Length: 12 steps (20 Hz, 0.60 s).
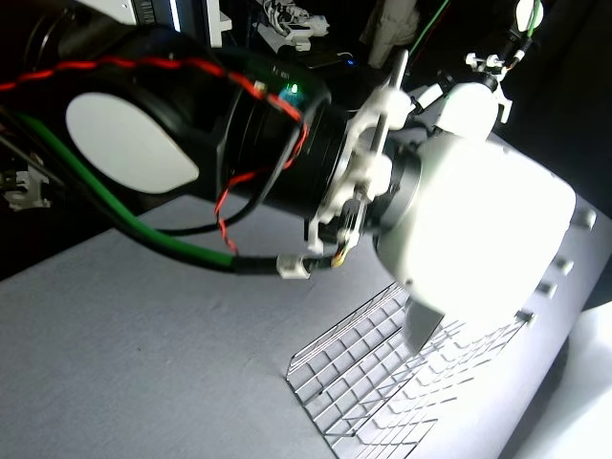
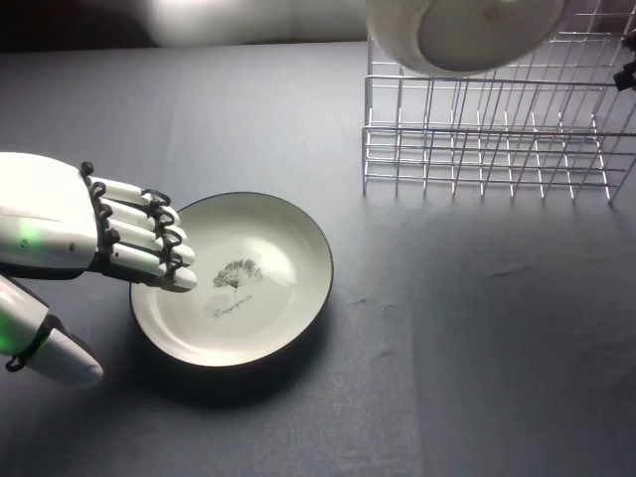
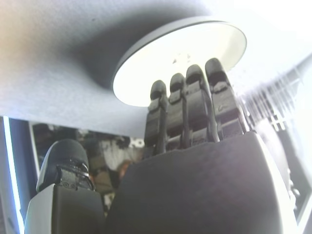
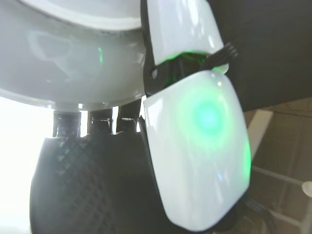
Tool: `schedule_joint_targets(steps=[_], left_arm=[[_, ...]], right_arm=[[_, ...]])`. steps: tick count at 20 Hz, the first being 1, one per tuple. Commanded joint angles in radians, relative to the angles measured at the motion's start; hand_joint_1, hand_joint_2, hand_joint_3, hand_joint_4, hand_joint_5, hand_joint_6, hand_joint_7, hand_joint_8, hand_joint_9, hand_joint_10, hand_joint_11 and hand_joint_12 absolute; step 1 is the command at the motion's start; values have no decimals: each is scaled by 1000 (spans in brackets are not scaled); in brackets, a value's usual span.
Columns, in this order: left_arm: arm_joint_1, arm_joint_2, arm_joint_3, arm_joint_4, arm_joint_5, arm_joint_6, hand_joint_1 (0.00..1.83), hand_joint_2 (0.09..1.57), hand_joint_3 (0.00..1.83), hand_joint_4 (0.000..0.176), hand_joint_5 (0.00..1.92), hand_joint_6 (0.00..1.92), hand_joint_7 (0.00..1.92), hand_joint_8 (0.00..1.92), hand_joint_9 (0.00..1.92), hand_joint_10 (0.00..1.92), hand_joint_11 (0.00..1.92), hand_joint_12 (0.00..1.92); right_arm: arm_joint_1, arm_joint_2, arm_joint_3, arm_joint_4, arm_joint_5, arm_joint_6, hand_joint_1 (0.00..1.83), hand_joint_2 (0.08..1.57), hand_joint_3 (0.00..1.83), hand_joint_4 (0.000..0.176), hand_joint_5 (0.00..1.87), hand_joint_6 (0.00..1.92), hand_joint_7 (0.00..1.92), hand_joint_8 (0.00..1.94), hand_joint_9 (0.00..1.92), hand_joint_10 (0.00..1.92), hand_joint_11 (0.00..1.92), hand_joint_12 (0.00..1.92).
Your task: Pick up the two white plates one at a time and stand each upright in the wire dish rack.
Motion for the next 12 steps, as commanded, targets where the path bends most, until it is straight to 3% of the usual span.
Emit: schedule_joint_targets(steps=[1, 3, 6, 8, 12], left_arm=[[-1, -2, 5, -66, -34, -2, 0, 1110, 1, 0, 193, 3, 167, 4, 146, 2, 0, 343], [-1, -5, 6, -74, -27, 9, 0, 1105, 0, 0, 228, 0, 198, 0, 171, 0, 16, 347], [-1, -7, 7, -91, -26, 28, 0, 1117, 5, 0, 232, 0, 199, 0, 174, 0, 15, 360], [-1, -10, 8, -92, -24, 36, 0, 1107, 0, 0, 228, 3, 197, 4, 176, 5, 22, 372], [7, -16, 13, -92, -13, 56, 0, 1118, 0, 0, 199, 1, 169, 0, 144, 0, 0, 350]], right_arm=[[10, 9, 7, 20, 142, 16, 1500, 1040, 1, 0, 1079, 674, 1167, 548, 1113, 801, 883, 1471], [-3, 8, 25, 18, 142, 13, 1502, 1032, 1, 0, 1102, 621, 1193, 497, 1137, 769, 903, 1452], [-25, 8, 47, 7, 143, 12, 1498, 1055, 0, 0, 1030, 752, 1131, 623, 1078, 852, 867, 1499], [-40, 8, 57, 3, 143, 11, 1501, 1041, 0, 0, 1067, 656, 1189, 518, 1122, 806, 877, 1490], [-80, 8, 79, -12, 144, 9, 1501, 1039, 0, 0, 1088, 646, 1187, 521, 1115, 793, 884, 1475]])
